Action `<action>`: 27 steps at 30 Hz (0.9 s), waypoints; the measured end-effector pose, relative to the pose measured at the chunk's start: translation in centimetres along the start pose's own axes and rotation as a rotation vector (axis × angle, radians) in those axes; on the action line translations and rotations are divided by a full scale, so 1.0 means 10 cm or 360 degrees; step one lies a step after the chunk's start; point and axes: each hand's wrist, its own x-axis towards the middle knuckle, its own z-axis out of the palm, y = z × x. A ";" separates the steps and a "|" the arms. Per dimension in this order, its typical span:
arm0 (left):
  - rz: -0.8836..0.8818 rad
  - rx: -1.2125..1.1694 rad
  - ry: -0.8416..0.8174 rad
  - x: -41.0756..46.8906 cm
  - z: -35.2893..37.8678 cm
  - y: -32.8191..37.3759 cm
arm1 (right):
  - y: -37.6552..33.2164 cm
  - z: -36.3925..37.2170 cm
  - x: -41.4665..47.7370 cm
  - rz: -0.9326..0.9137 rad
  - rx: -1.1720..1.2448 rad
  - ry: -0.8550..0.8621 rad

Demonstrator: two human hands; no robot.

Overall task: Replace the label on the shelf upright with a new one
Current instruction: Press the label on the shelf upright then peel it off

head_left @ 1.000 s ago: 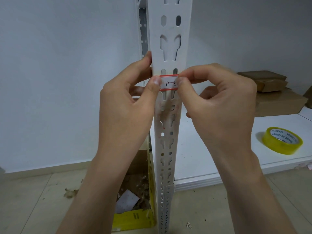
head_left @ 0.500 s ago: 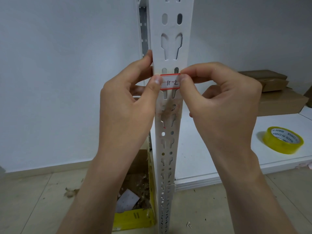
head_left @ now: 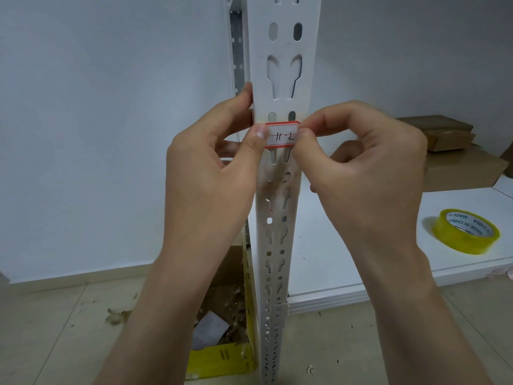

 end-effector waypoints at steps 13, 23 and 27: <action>0.0007 0.0054 0.0009 0.00 0.01 0.00 | 0.02 0.01 0.00 -0.0031 -0.0078 0.0043; -0.0017 0.0026 0.0006 -0.01 0.00 0.02 | -0.03 -0.01 0.00 0.0083 0.0019 0.0075; -0.0015 0.0040 0.0005 -0.01 0.00 0.02 | 0.00 0.01 -0.01 0.0038 -0.0028 0.0081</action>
